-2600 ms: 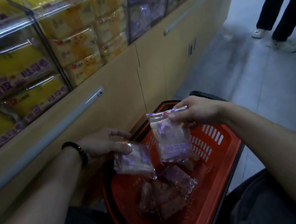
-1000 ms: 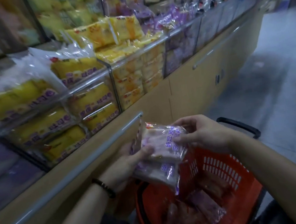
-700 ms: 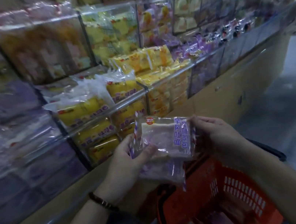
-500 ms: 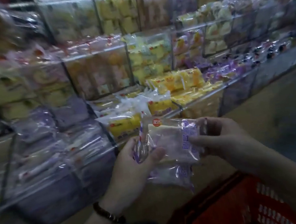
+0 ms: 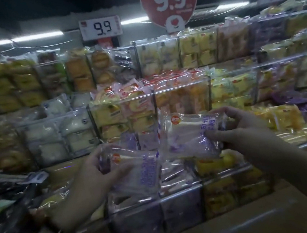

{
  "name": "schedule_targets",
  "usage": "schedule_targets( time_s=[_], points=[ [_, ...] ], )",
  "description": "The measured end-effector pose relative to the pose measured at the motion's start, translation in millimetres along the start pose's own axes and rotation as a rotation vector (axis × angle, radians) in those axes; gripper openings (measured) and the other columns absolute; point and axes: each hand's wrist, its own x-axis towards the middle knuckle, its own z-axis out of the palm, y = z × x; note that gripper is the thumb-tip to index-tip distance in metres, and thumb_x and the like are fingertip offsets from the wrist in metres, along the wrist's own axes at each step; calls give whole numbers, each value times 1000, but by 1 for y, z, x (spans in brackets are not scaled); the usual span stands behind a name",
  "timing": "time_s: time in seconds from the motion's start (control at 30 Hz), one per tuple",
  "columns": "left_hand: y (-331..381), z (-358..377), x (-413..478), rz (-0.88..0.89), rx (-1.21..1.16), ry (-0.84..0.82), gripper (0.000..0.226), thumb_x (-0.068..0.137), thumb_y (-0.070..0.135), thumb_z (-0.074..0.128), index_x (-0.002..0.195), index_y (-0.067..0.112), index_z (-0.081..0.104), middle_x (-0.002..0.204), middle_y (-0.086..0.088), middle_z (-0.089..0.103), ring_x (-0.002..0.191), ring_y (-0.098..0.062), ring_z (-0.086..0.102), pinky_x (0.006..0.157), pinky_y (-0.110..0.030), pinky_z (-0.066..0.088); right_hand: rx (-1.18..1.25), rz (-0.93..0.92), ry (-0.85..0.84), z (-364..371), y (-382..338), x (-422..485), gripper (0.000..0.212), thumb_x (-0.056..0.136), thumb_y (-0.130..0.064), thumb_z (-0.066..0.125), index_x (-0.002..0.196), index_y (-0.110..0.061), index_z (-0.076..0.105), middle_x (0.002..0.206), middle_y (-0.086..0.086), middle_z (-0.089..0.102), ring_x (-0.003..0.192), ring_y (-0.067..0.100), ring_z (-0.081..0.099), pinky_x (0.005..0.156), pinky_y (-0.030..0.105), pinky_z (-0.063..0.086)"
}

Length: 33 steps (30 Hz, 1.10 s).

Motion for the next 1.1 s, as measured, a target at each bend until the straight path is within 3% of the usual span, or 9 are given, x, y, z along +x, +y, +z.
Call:
schedule_targets(
  time_s=[0.1, 0.17, 0.37, 0.5, 0.63, 0.7, 0.83, 1.0, 1.1],
  points=[
    [-13, -30, 36, -14, 15, 114, 37, 74, 18, 85, 106, 19, 68, 71, -2, 73, 63, -13, 72, 47, -24, 53, -32, 26, 32, 23, 8, 34, 32, 84, 6, 79, 107, -13, 70, 89, 15, 78, 77, 28, 76, 65, 44, 63],
    [-31, -41, 66, -37, 37, 147, 39, 69, 23, 88, 103, 18, 68, 62, 6, 66, 56, -8, 67, 51, -30, 56, -50, 47, 47, 39, 16, 56, 30, 85, 6, 78, 106, -13, 69, 91, 15, 78, 77, 27, 75, 68, 47, 64],
    [-72, -40, 152, -51, 96, 191, 32, 74, 23, 95, 94, 22, 70, 74, 5, 67, 63, -12, 63, 51, -32, 56, -222, 93, -11, 78, 38, 119, 32, 88, 4, 76, 111, -17, 68, 106, 17, 74, 99, 40, 74, 85, 62, 60],
    [-98, -26, 159, -31, 135, 193, 30, 74, 26, 93, 89, 26, 67, 66, 14, 62, 56, 1, 58, 53, -30, 55, -357, 95, -80, 97, 58, 155, 29, 89, -1, 77, 109, -20, 68, 108, 16, 73, 93, 30, 74, 76, 46, 65],
    [-117, -36, 157, -92, 241, 98, 69, 58, 49, 98, 109, 27, 57, 100, 6, 75, 93, -9, 72, 87, -38, 61, -882, -19, -121, 109, 83, 180, 24, 90, -13, 73, 108, -26, 65, 102, -5, 67, 94, 19, 65, 77, 36, 59],
    [-118, -46, 157, -118, 330, 7, 74, 60, 41, 100, 118, 27, 57, 108, 11, 71, 98, -5, 69, 84, -27, 57, -1041, -4, -147, 111, 84, 184, 31, 89, -11, 70, 113, -30, 66, 103, -5, 66, 96, 19, 63, 78, 33, 54],
    [-120, -49, 157, -10, 571, -40, 58, 63, 12, 95, 103, 40, 63, 98, 12, 73, 73, 4, 67, 64, -20, 54, -1126, 25, -88, 108, 79, 189, 34, 85, -12, 69, 116, -28, 72, 115, 1, 67, 103, 25, 64, 87, 45, 61],
    [-118, -40, 158, 86, 649, 52, 60, 62, 16, 94, 112, 36, 69, 97, 16, 73, 82, 0, 69, 74, -29, 60, -1220, 55, -142, 118, 81, 183, 40, 87, -13, 68, 125, -24, 66, 123, 9, 64, 103, 32, 64, 90, 47, 60],
    [-112, -40, 153, 74, 643, 43, 66, 62, 18, 95, 117, 38, 65, 92, 14, 71, 79, -1, 67, 64, -13, 49, -1250, 73, -165, 118, 80, 172, 48, 92, -13, 66, 138, -21, 53, 131, 12, 49, 107, 34, 60, 92, 44, 57]
  ],
)
